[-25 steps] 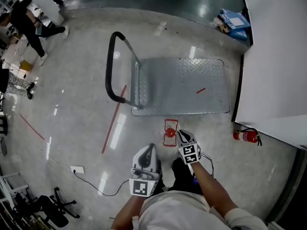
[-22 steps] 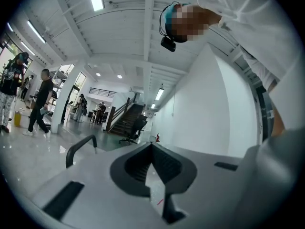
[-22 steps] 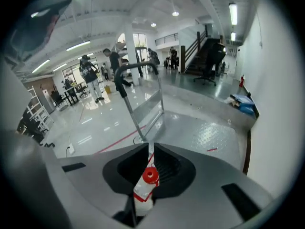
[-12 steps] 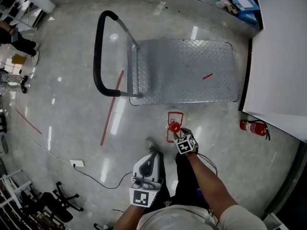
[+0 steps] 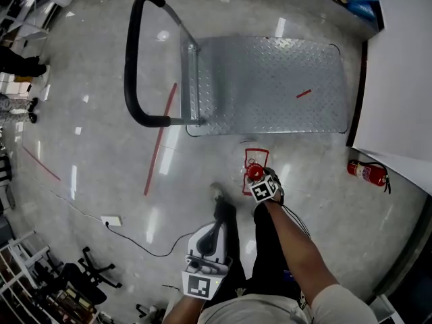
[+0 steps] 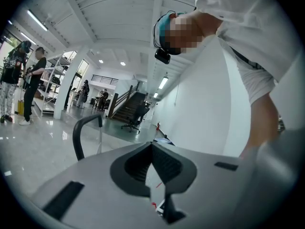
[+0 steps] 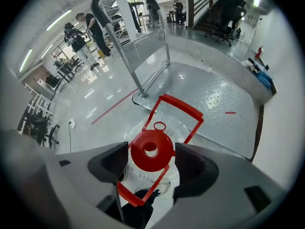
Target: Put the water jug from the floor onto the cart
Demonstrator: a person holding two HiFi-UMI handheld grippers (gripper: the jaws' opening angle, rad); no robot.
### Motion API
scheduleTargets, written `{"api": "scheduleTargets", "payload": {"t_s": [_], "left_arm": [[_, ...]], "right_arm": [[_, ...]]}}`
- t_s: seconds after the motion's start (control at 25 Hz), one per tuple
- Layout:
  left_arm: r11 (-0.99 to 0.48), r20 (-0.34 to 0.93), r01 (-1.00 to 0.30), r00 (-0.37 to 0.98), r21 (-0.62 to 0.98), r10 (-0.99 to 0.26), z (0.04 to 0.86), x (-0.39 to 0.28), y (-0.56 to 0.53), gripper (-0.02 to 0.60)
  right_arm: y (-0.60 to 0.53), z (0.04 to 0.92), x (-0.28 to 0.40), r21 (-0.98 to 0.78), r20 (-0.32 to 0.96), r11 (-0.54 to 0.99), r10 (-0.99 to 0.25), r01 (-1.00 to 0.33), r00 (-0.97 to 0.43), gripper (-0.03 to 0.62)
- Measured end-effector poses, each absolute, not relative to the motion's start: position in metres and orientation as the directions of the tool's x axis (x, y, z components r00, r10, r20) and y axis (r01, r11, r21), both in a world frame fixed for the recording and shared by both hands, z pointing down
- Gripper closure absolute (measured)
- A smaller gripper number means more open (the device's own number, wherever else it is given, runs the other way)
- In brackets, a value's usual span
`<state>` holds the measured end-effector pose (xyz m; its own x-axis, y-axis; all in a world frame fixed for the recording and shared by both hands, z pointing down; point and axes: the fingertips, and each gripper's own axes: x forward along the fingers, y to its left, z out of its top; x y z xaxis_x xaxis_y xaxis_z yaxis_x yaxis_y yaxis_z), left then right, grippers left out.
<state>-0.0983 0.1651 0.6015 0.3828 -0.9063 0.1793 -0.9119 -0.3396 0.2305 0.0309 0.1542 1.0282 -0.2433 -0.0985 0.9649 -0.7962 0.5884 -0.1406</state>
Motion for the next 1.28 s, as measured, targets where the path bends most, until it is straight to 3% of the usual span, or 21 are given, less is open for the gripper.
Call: {"api": "scheduleTargets", "payload": {"t_s": [0.8, 1.28], "left_arm": [[-0.315, 0.183, -0.919, 0.361, 0.237, -0.915, 0.616, -0.107, 0.172, 0.578], [-0.312, 0.107, -0.936, 0.332, 0.164, -0.937, 0.569, -0.082, 0.154, 0.578]], "right_arm": [[0.166, 1.051, 0.036, -0.094, 0.982, 0.619, -0.071, -0.780, -0.174, 0.292], [0.167, 0.920, 0.062, -0.129, 0.976, 0.613, -0.059, -0.780, -0.207, 0.292]]}}
